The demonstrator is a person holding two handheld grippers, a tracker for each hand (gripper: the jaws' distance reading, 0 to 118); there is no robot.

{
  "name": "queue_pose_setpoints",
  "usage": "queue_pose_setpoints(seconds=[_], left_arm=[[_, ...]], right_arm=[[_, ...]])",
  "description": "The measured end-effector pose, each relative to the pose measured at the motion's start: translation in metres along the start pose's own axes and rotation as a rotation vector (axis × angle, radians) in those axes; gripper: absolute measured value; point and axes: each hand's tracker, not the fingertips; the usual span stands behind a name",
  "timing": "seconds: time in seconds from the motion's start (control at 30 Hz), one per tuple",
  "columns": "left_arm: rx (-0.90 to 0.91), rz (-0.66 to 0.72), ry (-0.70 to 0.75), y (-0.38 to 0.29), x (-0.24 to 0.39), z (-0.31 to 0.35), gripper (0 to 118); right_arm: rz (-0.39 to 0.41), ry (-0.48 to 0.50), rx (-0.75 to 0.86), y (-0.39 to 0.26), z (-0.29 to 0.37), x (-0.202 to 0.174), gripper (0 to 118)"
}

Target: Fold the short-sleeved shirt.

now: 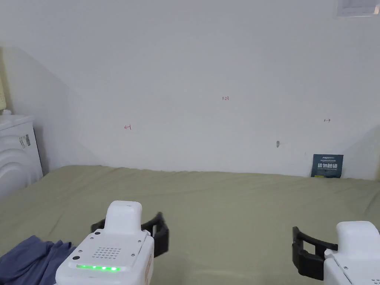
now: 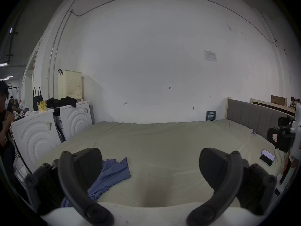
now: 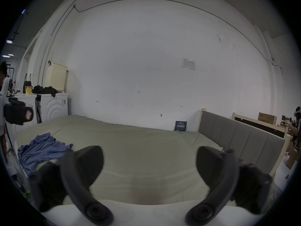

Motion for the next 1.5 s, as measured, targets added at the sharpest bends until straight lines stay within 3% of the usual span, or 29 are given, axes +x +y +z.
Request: queue_pose_setpoints(seconds=[0.03,0.07,0.1,0.17,0.57,0.77,1.1,1.3,1.5], left_arm=[[-0.009,-0.006,0.01,0.0,0.001,-0.004,0],[-0.024,-0.003,0.049,-0.003,0.0,-0.006,0],[-0.014,0.005,-0.004,-0.004,-0.003,-0.009,0],[-0.03,0.017,-0.008,-0.006,-0.008,-0.013,0],[-0.019,0.006,0.011,-0.013,-0.021,-0.012,0],[-0.039,0.02,0.109,-0.017,-0.054,0.005,0],[-0.105,0.035,0.378,-0.039,-0.149,0.06,0],[-0.134,0.053,0.474,-0.049,-0.183,0.087,0],[-0.149,0.068,0.509,-0.053,-0.196,0.088,0]], right_arm=[[0.003,0.005,-0.002,0.001,0.001,-0.001,49],[0.01,-0.004,-0.003,0.0,-0.001,-0.003,0],[-0.008,-0.071,-0.009,-0.002,0.0,-0.004,0],[0.016,-0.016,-0.025,-0.002,-0.001,-0.002,0],[0.018,-0.017,-0.025,-0.004,-0.009,-0.008,0],[0.002,0.089,-0.039,-0.005,-0.024,-0.046,0],[-0.01,0.367,-0.041,-0.005,-0.038,-0.153,0],[-0.012,0.442,-0.039,-0.002,-0.039,-0.191,0],[-0.01,0.469,-0.058,-0.004,-0.047,-0.202,0]])
